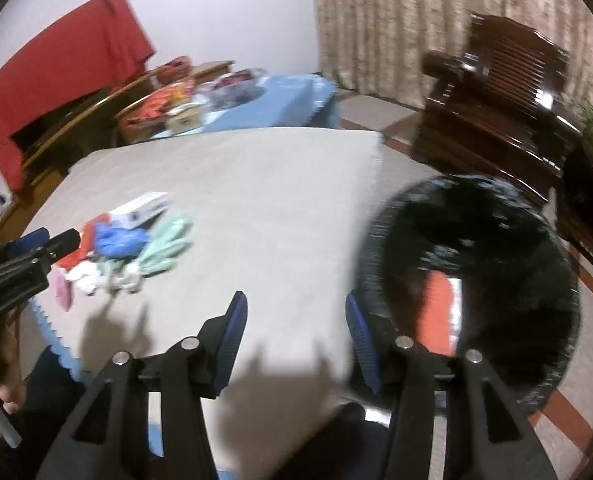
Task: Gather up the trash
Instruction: 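Return both tools to the table and grasp the red bag and green gloves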
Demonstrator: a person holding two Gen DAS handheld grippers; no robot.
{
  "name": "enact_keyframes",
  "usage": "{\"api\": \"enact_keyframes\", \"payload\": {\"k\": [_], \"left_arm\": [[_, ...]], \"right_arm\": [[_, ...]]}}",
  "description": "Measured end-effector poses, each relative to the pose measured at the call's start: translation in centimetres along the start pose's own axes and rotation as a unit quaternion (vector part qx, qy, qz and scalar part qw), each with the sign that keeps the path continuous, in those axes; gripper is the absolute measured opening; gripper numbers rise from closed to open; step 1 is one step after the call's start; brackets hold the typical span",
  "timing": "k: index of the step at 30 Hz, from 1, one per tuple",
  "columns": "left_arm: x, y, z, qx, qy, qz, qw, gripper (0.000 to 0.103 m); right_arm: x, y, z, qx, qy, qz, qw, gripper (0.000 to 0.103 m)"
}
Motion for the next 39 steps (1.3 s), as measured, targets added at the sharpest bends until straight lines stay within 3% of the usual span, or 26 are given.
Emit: {"api": "enact_keyframes", "payload": {"k": [6, 16, 24, 39], "left_arm": [[-8.1, -0.1, -1.2, 0.004, -0.048, 0.032, 0.9983, 0.07], [-15.1, 0.9, -2.9, 0.012, -0.072, 0.037, 0.9967, 0.07], [-17.1, 3.5, -3.1, 0.009, -0.073, 0.025, 0.997, 0.07], [-16.4, 9.2, -2.7, -0.021, -0.057, -0.003, 0.9981, 0.068]], "right_arm": [[-6.8, 0.7, 0.5, 0.004, -0.026, 0.019, 0.999, 0.051], [-15.2, 4.0, 1.0, -0.004, -0.054, 0.023, 0.998, 0.051], [-18.8, 7.5, 1.4, -0.009, -0.062, 0.021, 0.998, 0.051], [-19.9, 12.7, 2.0, -0.032, -0.063, 0.021, 0.997, 0.051]]}}
Point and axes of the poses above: each gripper's, at about its wrist camera, not at the fingertips, and y roughly the way its jaws point, x to its right, z to its top, the point moved 2 cm from there along y, roughly the way its jaws point, and after that the axes turned 8 degrees about -x, right-handed, at the moved point
